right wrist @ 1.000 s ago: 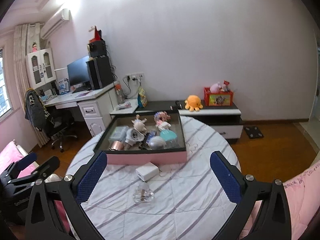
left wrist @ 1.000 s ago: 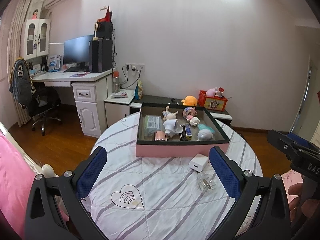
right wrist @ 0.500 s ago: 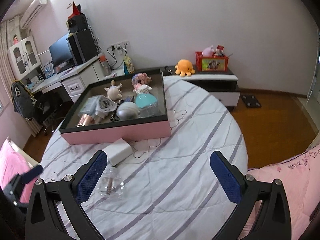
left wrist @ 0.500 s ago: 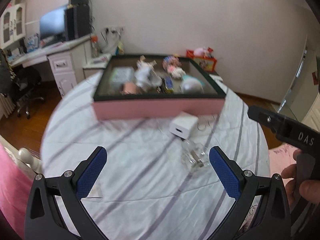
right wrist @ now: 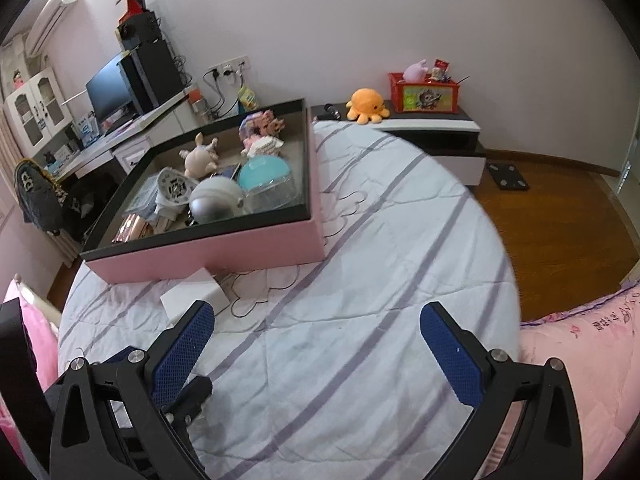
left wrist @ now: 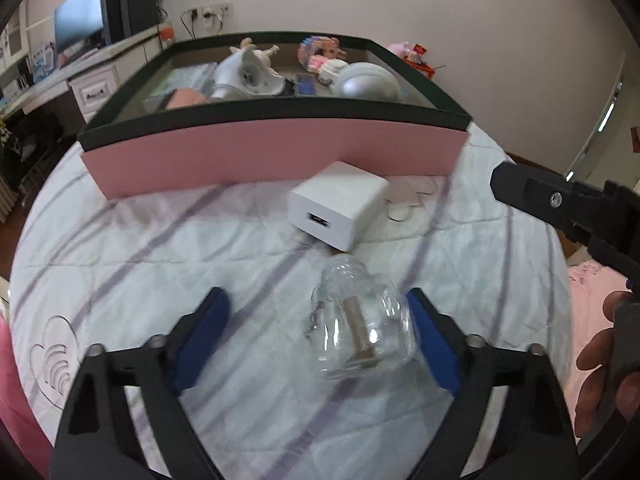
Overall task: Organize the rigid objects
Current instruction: 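Grasp the clear glass bottle with the left tool while the right tool grasps the white charger, then carry both items into the pink box and open both tools to release them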
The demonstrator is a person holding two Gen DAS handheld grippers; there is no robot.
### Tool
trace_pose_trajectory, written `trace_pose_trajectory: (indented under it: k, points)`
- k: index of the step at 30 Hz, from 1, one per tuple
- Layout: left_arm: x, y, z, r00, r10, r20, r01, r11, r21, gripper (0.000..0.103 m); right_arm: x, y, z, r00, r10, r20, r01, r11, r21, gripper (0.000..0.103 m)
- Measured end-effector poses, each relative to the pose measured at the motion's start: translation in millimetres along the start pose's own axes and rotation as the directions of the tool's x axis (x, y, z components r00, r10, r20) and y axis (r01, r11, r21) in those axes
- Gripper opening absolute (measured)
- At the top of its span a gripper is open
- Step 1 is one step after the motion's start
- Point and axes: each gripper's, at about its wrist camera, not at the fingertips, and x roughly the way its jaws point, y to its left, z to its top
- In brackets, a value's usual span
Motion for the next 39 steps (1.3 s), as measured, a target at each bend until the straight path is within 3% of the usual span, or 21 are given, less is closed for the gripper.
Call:
trace_pose_trajectory:
  k: [1,3,4,15,19,21,22,23,24,39]
  points:
    - [-0.5,3.5,0.3,1.0,0.0,0.004,0.0,1.0,-0.004,0.075,4.0,2.1,-0.5,1.0,0.007,-0.008,-0.007,1.0,-0.006,0.103]
    - [-1.4,12.7,1.8,1.0,-0.004,0.007,0.004,1.0,-0.013,0.054,11.5,6.9,-1.0,0.999,0.022,-0.023,-0.022,1.0,-0.014,0.103]
    - [-2.6,19.5,2.8,1.0,-0.012,0.008,0.012,1.0,-0.019,0.053,15.0,10.1,-1.5,0.999,0.032,-0.028,-0.033,0.999,-0.017,0.103]
    - [-14.8,60.0,4.1,0.999,0.04,0.028,-0.038,0.998,-0.057,0.053,55.4,64.3,-4.8,0.985,0.132,-0.107,-0.146,0.981,-0.126,0.103]
    - [-14.7,74.7,4.6,0.998,0.061,0.028,-0.059,0.995,-0.082,0.053,71.9,79.5,-9.6,0.986,0.104,-0.127,-0.126,0.975,-0.185,0.102]
    - [-14.1,77.9,2.4,0.998,0.066,0.025,-0.063,0.994,-0.085,0.053,73.8,82.8,-10.3,0.992,0.075,-0.102,-0.094,0.975,-0.2,0.097]
    - [-14.9,79.4,1.9,0.998,0.065,0.027,-0.063,0.994,-0.088,0.053,72.2,82.9,-11.5,0.993,0.065,-0.095,-0.084,0.975,-0.205,0.089]
    - [-15.1,78.3,1.3,0.997,0.066,0.028,-0.063,0.994,-0.088,0.053,70.9,85.7,-12.7,0.994,0.064,-0.086,-0.081,0.972,-0.221,0.074]
    - [-15.6,78.5,1.4,0.997,0.065,0.029,-0.063,0.994,-0.087,0.053,68.6,87.6,-13.6,0.995,0.06,-0.079,-0.077,0.969,-0.236,0.068]
    - [-34.2,77.3,7.1,0.996,0.054,0.07,-0.049,0.996,-0.078,0.053,31.3,78.1,-19.7,0.989,0.13,-0.067,-0.14,0.97,-0.199,0.068]
